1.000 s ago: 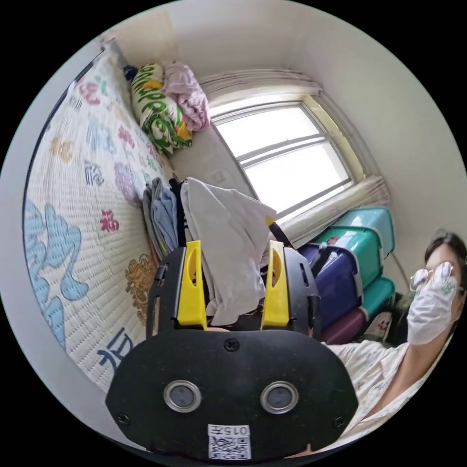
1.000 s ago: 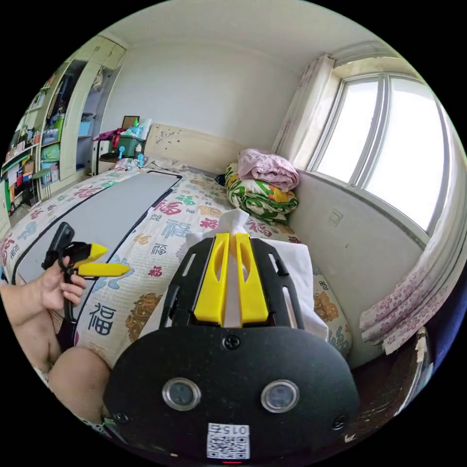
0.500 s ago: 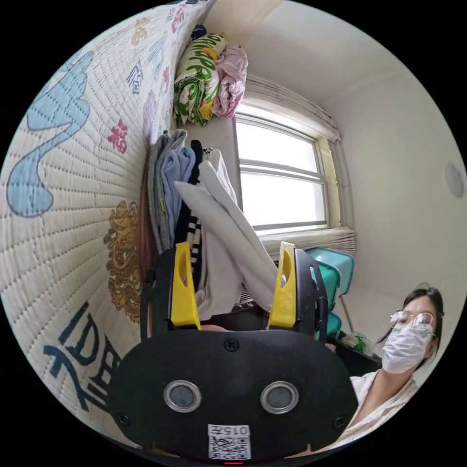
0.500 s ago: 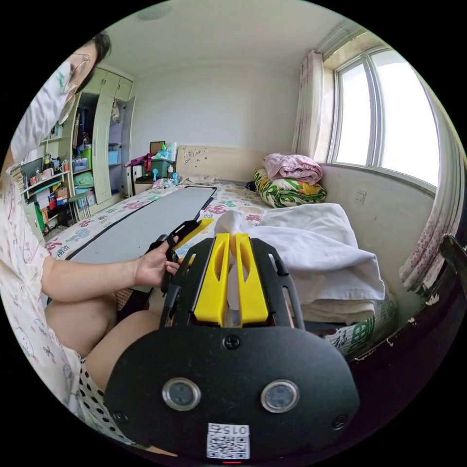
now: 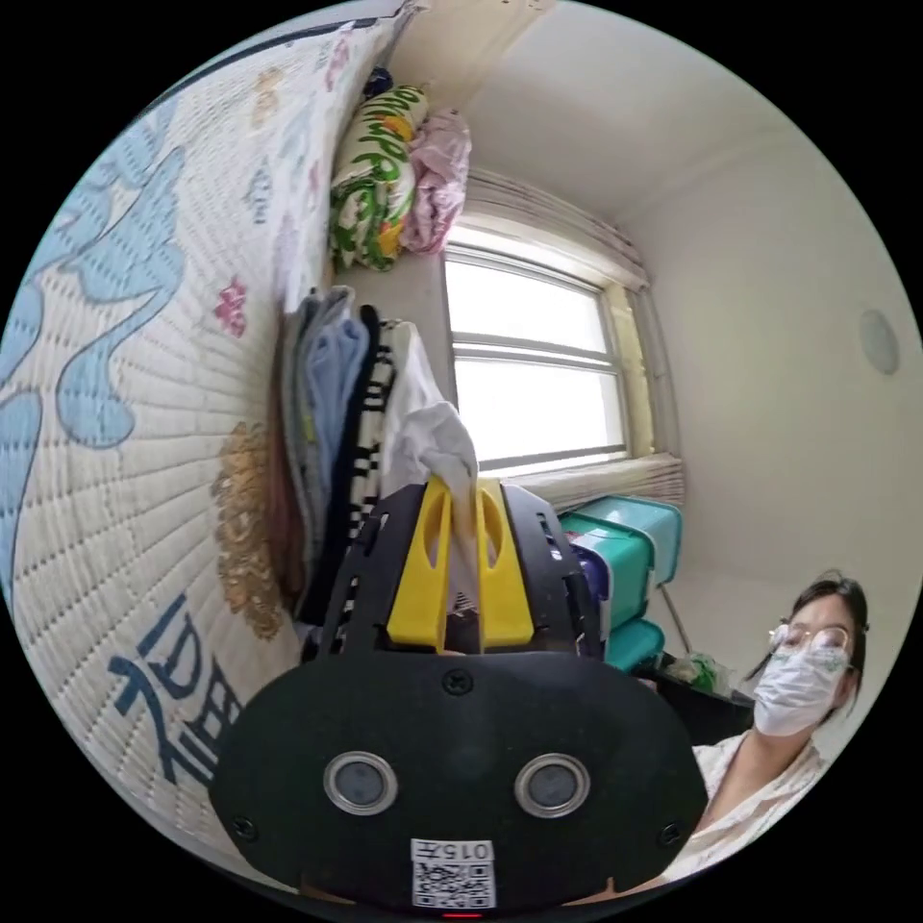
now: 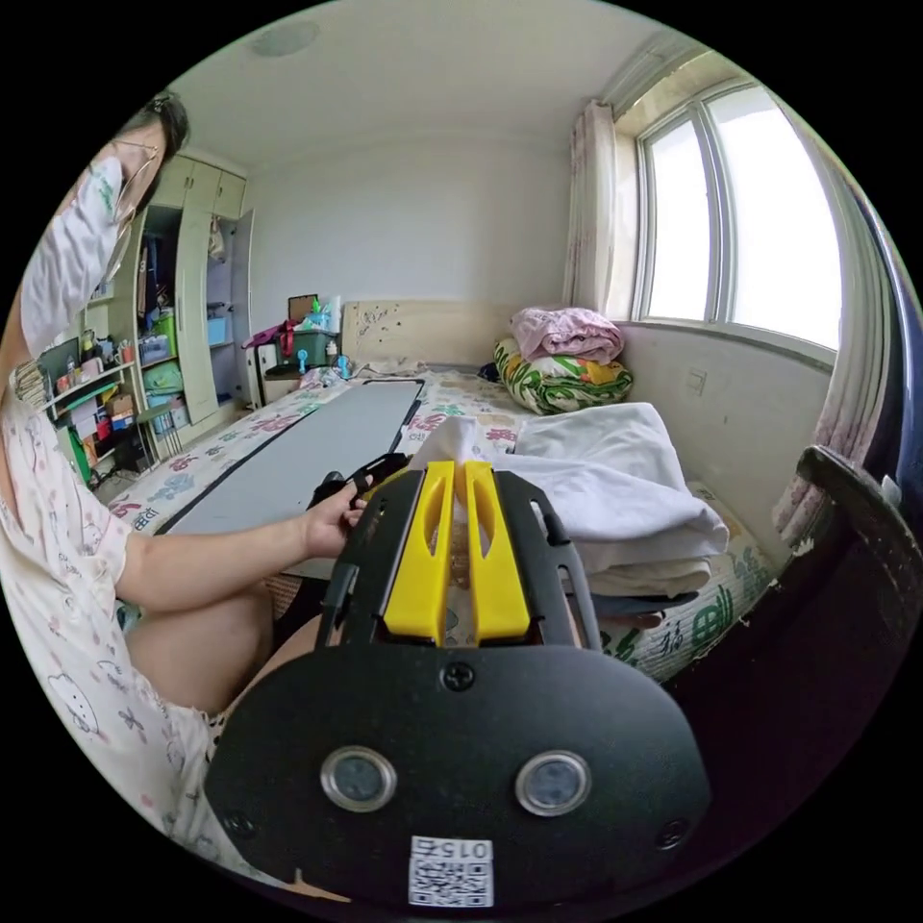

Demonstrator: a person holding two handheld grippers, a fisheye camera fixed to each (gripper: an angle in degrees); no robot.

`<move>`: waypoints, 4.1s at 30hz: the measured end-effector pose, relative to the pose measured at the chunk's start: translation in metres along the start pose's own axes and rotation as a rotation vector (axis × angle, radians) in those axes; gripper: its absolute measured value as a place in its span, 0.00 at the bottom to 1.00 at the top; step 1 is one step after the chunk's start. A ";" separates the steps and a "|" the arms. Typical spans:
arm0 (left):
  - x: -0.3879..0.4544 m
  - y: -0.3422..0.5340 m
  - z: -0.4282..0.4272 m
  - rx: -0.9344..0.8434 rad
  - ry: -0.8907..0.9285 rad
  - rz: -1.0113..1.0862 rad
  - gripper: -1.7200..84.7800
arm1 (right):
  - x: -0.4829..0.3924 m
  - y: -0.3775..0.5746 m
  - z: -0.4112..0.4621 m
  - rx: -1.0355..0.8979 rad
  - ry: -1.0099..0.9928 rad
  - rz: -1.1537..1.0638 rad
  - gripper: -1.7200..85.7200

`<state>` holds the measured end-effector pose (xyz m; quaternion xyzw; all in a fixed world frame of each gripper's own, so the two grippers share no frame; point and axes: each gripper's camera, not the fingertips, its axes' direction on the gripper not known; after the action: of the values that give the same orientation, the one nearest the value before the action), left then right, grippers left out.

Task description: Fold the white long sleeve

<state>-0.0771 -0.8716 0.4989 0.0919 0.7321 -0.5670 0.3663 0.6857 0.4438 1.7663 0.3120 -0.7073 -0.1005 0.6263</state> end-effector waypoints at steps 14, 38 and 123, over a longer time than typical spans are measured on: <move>0.583 0.178 -0.395 0.295 -0.010 0.862 0.04 | 0.148 -0.031 0.002 0.381 -0.595 -0.085 0.01; 0.802 1.021 -0.889 1.190 -1.189 0.589 0.05 | -0.122 0.314 0.278 -0.528 -1.456 -0.447 0.01; 0.674 0.655 -0.480 0.523 0.605 1.416 0.01 | 0.170 -0.108 -0.133 0.274 -0.172 0.441 0.01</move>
<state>-0.4065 -0.4074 -0.3899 0.7652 0.4113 -0.3042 0.3910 0.8424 0.2954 1.8741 0.2227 -0.8158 0.1090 0.5225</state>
